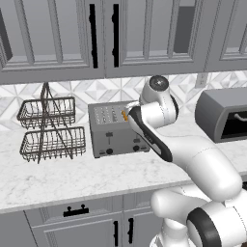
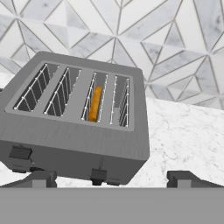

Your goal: Start the toaster. Once the lever pops up, take the bread to the plate on the dining counter.

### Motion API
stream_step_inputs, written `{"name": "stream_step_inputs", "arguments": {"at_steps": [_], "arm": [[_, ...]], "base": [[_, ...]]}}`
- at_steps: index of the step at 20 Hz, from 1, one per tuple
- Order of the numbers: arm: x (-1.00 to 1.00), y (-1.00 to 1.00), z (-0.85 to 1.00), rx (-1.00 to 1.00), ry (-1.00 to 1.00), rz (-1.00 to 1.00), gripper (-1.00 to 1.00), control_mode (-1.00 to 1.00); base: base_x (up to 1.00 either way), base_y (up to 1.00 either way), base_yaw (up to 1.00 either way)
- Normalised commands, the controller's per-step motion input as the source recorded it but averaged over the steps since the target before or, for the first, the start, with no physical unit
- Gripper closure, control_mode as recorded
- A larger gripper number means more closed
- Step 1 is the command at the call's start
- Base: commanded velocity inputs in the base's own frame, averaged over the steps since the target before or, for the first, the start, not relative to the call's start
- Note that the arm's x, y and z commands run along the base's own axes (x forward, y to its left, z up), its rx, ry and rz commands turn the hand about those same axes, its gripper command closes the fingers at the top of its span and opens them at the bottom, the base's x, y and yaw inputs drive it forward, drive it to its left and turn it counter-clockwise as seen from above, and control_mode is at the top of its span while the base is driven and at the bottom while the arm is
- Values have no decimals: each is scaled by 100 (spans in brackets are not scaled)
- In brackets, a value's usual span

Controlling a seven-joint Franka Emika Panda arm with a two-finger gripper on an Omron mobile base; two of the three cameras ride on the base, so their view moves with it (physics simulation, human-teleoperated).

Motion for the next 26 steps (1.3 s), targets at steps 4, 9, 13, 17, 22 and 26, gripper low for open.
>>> {"name": "stream_step_inputs", "arguments": {"at_steps": [4, 9, 13, 17, 22, 26], "arm": [[0, 0, 0, 0, 0, 0, -100, -100], [0, 0, 0, 0, 0, 0, -100, -100], [0, 0, 0, 0, 0, 0, -100, -100], [0, 0, 0, 0, 0, 0, -100, -100], [0, 0, 0, 0, 0, 0, -100, -100], [0, 0, 0, 0, 0, 0, -100, -100]], "base": [[0, 0, 0], [0, 0, 0], [0, 0, 0], [0, 0, 0], [0, 0, 0], [0, 0, 0]]}}
